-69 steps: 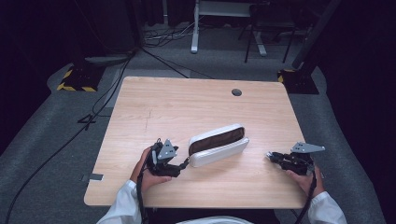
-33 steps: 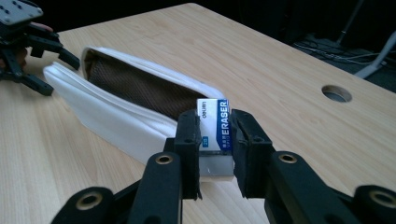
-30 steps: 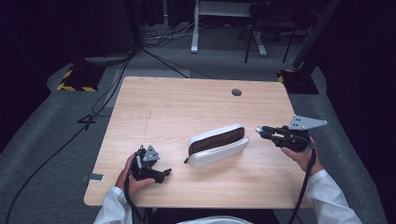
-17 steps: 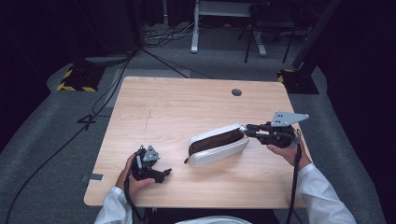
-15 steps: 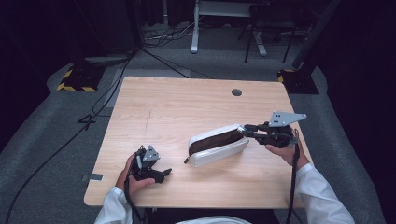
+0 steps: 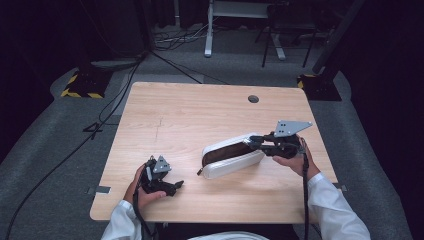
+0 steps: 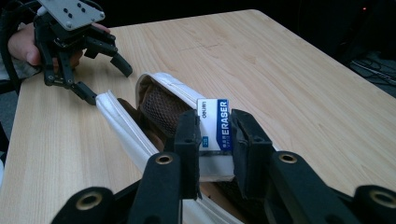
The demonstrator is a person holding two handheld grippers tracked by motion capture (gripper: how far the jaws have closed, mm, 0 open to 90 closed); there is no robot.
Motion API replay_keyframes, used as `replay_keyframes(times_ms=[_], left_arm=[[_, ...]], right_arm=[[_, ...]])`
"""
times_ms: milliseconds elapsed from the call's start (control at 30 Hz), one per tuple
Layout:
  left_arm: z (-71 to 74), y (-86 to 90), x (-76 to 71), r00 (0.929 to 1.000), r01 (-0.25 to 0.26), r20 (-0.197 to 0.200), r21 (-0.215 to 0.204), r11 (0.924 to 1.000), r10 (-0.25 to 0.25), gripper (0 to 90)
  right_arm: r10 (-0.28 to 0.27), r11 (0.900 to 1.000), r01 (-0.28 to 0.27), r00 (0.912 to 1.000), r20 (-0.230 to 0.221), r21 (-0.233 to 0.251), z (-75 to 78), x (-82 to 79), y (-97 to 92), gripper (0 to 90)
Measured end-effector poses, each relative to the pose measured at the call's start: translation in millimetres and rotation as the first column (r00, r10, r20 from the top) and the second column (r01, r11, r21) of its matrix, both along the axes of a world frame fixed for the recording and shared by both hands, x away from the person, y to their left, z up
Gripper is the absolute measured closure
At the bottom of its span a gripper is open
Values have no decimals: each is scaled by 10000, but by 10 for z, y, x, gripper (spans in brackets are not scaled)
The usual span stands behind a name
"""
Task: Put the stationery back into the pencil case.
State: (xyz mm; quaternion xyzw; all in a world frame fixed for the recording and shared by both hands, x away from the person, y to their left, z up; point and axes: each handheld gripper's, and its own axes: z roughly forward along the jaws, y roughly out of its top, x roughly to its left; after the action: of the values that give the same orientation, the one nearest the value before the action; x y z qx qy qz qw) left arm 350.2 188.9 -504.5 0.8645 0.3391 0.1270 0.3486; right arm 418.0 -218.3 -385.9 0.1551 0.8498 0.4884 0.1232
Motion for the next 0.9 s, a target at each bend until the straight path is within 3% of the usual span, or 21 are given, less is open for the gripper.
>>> replay_keyframes(times_ms=[600, 900], left_arm=[[0, 0, 0, 10000, 0, -6, -2, 10000, 0, 145], [0, 0, 1, 10000, 2, -6, -1, 10000, -2, 144]], right_arm=[[392, 9986, -404, 9987, -336, -349, -175, 66, 207, 736], [200, 9980, -226, 9988, -447, -588, -267, 117, 230, 735]])
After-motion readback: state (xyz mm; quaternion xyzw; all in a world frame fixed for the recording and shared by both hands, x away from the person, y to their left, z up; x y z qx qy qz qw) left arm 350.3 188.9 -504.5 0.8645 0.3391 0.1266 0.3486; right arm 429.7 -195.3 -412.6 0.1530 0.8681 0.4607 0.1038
